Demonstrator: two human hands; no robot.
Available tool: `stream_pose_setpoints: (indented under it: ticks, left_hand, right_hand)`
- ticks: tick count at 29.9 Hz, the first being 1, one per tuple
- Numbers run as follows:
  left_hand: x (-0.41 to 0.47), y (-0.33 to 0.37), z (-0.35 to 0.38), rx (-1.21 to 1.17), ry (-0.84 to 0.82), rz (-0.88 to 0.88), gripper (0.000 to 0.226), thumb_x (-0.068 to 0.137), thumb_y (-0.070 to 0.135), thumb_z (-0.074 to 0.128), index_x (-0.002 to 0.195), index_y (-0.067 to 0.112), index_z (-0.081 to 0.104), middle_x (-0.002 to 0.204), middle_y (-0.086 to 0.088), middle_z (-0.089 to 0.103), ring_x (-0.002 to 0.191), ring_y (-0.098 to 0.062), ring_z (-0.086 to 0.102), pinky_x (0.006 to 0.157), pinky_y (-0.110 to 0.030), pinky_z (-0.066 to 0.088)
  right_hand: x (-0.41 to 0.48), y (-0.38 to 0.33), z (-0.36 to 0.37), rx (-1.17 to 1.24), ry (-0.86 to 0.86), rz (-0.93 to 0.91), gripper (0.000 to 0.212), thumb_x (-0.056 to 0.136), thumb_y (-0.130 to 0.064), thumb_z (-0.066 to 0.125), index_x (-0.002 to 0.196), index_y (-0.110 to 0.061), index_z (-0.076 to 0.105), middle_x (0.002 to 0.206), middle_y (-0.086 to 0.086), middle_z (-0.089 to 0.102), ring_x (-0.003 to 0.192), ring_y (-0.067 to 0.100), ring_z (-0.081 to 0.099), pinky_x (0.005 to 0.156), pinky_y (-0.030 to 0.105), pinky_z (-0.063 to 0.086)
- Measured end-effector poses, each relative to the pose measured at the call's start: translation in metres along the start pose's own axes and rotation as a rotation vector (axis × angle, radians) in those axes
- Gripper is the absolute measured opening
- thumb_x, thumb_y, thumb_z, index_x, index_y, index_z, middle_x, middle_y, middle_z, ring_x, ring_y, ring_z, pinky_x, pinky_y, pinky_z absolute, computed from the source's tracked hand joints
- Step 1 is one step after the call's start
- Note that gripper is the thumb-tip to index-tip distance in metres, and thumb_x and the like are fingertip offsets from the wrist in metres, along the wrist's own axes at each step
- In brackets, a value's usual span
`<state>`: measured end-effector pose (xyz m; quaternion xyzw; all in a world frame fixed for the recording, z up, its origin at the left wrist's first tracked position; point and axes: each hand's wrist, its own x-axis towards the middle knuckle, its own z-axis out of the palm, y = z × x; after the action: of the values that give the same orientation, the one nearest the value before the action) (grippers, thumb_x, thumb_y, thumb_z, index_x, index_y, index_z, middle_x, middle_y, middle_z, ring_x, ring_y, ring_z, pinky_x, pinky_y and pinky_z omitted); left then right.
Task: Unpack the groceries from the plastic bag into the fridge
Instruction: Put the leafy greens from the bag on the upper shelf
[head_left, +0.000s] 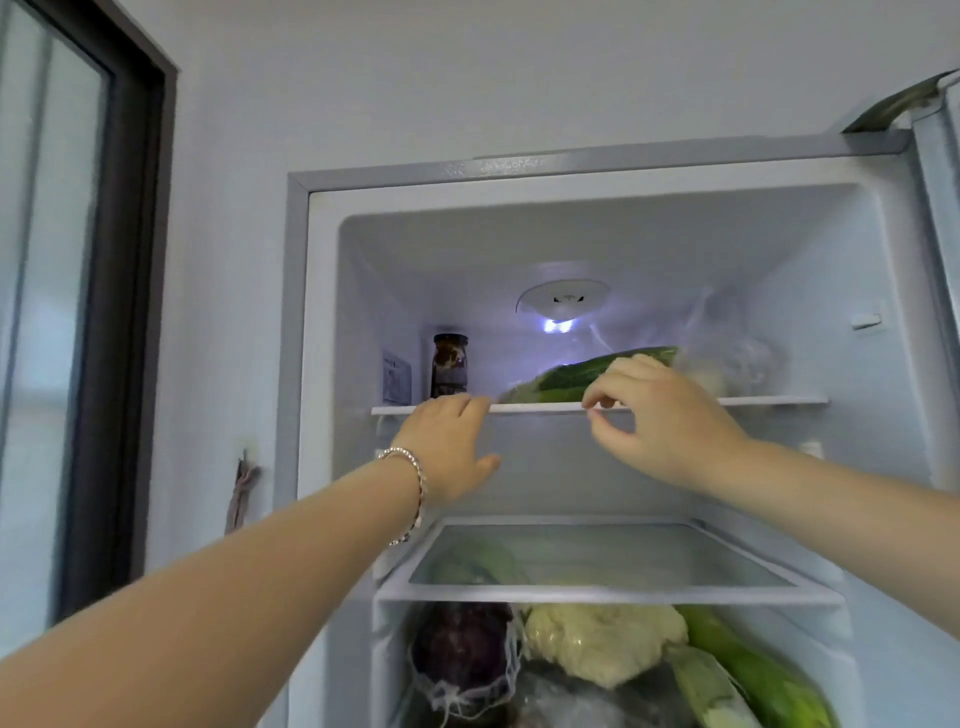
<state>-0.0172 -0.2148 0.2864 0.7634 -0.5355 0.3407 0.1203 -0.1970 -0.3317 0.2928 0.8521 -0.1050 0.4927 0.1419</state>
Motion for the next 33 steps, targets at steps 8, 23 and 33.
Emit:
stream_pose_setpoints:
  ticks: [8,23,33]
  left_hand:
    - [-0.153,0.034,-0.033,-0.005,-0.473,-0.425,0.033,0.092,0.032,0.045,0.107,0.008,0.063,0.110,-0.009,0.064,0.105,-0.026,0.059,0.089,-0.031,0.048]
    - [-0.557,0.177,-0.212,0.159,-0.789,-1.383,0.034,0.092,0.028,0.046,0.103,0.002,0.065,0.104,-0.016,0.064,0.097,-0.030,0.058,0.087,-0.030,0.047]
    - [-0.835,0.458,-0.444,0.305,-0.611,-2.033,0.031,0.090,0.029,0.048,0.101,0.006,0.065,0.110,-0.012,0.065,0.101,-0.030,0.061,0.077,-0.027,0.045]
  right_hand:
    - [-0.053,-0.071,0.018,0.279,-0.747,-0.141,0.015,0.088,-0.036,0.054,0.093,-0.025,0.064,0.085,-0.011,0.056,0.084,0.015,0.057,0.073,0.028,0.046]
    - [-0.252,-0.381,-0.114,0.623,-1.185,-1.020,0.024,0.087,-0.033,0.054,0.100,-0.017,0.067,0.097,0.003,0.069,0.082,0.018,0.061,0.078,0.031,0.050]
    - [-0.467,-0.578,-0.454,0.771,-0.901,-1.747,0.029,0.088,-0.026,0.050,0.102,-0.009,0.068,0.102,0.007,0.070,0.080,0.021,0.060,0.081,0.028,0.050]
